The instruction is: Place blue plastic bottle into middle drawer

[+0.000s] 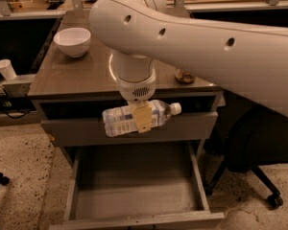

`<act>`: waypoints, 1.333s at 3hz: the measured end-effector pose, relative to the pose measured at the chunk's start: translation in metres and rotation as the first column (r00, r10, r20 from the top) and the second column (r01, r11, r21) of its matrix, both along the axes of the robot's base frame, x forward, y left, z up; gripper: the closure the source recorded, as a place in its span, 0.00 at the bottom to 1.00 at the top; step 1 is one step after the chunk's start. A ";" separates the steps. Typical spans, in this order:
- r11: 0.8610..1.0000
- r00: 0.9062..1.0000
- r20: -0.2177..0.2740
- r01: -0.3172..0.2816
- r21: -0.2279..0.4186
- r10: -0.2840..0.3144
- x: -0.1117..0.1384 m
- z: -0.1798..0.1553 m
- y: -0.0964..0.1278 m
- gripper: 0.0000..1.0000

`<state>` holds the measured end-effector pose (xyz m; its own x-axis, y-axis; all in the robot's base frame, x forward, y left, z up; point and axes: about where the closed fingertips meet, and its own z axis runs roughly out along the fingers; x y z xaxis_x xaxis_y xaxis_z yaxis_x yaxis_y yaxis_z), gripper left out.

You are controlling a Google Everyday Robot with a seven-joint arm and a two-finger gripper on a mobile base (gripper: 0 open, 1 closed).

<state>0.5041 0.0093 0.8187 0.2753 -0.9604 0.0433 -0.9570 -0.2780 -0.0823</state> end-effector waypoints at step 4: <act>0.892 0.959 -0.063 0.282 0.352 -0.278 -0.033 -0.101 -0.146 1.00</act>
Offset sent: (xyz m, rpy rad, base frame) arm 0.0022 -0.1036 -0.0641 0.4189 0.0405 -0.2330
